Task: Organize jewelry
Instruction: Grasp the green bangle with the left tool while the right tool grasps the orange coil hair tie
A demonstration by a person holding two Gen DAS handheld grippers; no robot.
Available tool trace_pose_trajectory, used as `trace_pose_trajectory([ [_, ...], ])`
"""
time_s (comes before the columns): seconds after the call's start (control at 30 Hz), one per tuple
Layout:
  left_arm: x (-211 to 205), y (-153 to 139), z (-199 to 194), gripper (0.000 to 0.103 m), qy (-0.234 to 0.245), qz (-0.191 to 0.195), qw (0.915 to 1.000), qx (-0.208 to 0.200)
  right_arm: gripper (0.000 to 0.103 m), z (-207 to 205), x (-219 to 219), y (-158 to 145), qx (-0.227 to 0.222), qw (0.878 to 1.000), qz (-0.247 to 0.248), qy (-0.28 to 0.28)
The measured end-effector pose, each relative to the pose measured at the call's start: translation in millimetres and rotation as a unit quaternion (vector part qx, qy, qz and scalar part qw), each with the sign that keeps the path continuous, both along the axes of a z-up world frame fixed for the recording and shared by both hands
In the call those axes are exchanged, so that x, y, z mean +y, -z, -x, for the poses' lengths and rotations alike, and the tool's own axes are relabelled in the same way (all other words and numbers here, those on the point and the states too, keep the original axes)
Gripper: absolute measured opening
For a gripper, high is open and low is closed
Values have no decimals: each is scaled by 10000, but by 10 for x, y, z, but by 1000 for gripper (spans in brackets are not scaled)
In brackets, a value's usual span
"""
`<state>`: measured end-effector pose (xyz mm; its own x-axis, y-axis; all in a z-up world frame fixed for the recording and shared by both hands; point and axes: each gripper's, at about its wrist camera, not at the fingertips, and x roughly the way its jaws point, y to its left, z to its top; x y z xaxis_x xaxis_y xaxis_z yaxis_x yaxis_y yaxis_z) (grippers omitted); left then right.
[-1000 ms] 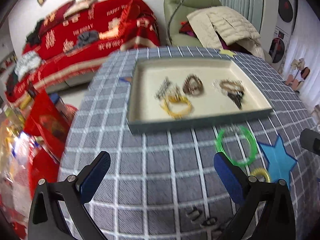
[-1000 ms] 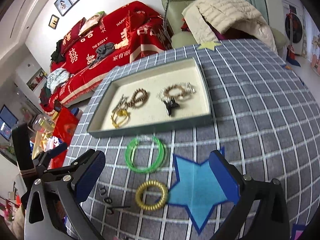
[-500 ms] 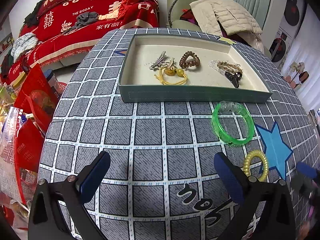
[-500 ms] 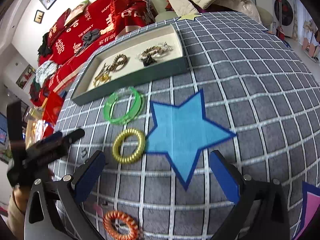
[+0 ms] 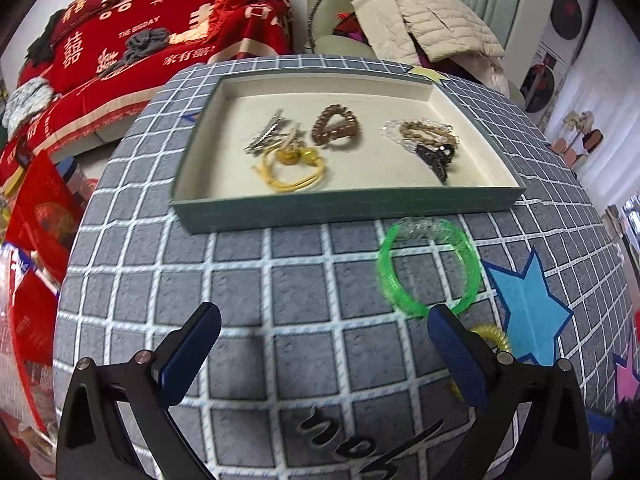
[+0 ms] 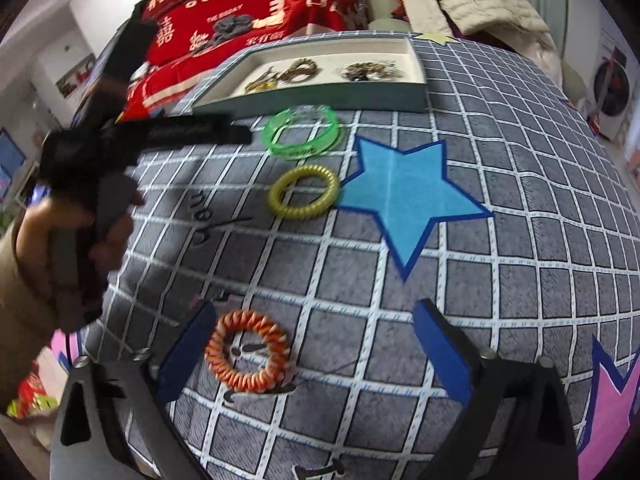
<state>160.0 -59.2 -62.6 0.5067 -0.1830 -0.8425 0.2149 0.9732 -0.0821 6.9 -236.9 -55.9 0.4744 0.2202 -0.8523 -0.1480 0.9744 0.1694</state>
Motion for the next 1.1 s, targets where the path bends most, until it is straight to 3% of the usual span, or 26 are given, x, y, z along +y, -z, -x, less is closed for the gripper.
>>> trace_pose_trajectory([
  [0.17, -118, 11, -99, 103, 54, -28, 10000, -37, 73, 61, 121, 65, 89, 9995, 212, -220],
  [0.43, -283, 82, -202, 103, 169, -198, 9997, -42, 63, 95, 342, 139, 9, 9951, 839, -523],
  [0.5, -327, 130, -194, 94, 254, -300, 9992, 10, 62, 111, 393, 147, -38, 9930, 1007, -619],
  [0.67, -372, 138, -159, 85, 346, -328, 9988, -88, 57, 109, 396, 145, -9, 9931, 980, -637],
  [0.7, -382, 130, -151, 79, 390, -334, 9986, -104, 55, 108, 399, 142, -6, 9932, 965, -656],
  [0.77, -403, 112, -126, 67, 456, -330, 9983, -140, 40, 107, 417, 131, -12, 9928, 965, -702],
  [0.83, -429, 97, -96, 42, 527, -327, 9979, -192, 26, 118, 438, 118, -14, 9929, 949, -711],
  [0.9, -459, 91, -69, 30, 562, -420, 9972, -263, 17, 109, 446, 115, -16, 9933, 929, -687],
  [1.1, -317, 84, -57, 29, 436, -274, 9985, -212, 14, 107, 431, 98, -55, 9944, 911, -523],
])
